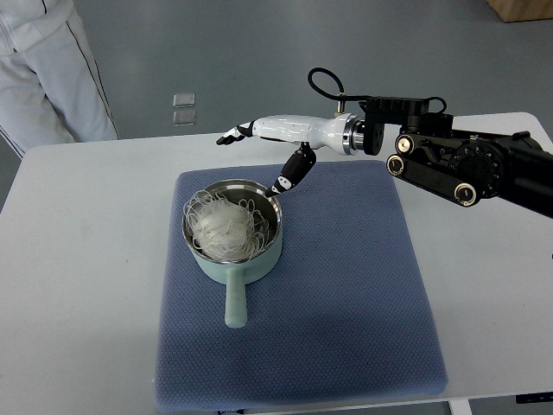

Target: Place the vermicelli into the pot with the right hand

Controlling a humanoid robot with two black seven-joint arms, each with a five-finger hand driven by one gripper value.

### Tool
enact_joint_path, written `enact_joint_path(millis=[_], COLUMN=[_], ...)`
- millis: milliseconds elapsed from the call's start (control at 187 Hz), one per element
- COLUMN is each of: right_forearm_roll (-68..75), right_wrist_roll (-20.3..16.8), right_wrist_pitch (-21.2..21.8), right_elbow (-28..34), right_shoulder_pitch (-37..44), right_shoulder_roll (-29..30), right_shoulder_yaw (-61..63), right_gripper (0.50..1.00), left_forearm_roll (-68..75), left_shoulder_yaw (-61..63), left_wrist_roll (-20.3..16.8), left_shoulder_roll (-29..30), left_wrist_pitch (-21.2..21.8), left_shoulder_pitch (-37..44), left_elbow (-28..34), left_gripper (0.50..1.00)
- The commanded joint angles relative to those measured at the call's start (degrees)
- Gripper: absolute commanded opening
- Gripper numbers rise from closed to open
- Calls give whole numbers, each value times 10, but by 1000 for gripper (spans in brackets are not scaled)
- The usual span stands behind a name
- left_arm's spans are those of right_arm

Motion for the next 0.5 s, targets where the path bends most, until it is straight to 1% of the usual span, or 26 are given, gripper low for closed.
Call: enact_joint_path(millis=[0,102,235,369,497], right_forearm_roll=[8,54,155,236,316], right_wrist_roll=[4,4,-1,-1,-1], right_wrist_pitch=[-6,-5,-10,-15,-50], right_elbow=[-3,-12,-36,-67,-110], right_shoulder_pitch=[2,-2,-49,-85,-125], right_shoulder_roll=[-11,-7,0,43,72], right_shoulder_yaw=[5,49,124,176,223], right_gripper=[926,926,928,928,928], left_forearm_roll=[0,0,0,0,0], left_shoulder_yaw=[0,0,0,-1,0], left_wrist_roll=[0,0,0,0,0], left_shoulder_roll=[0,0,0,0,0], left_wrist_pitch=[0,0,0,0,0], left_shoulder_pitch=[0,0,0,0,0], left_elbow=[0,0,0,0,0], left_gripper=[1000,1000,1000,1000,1000])
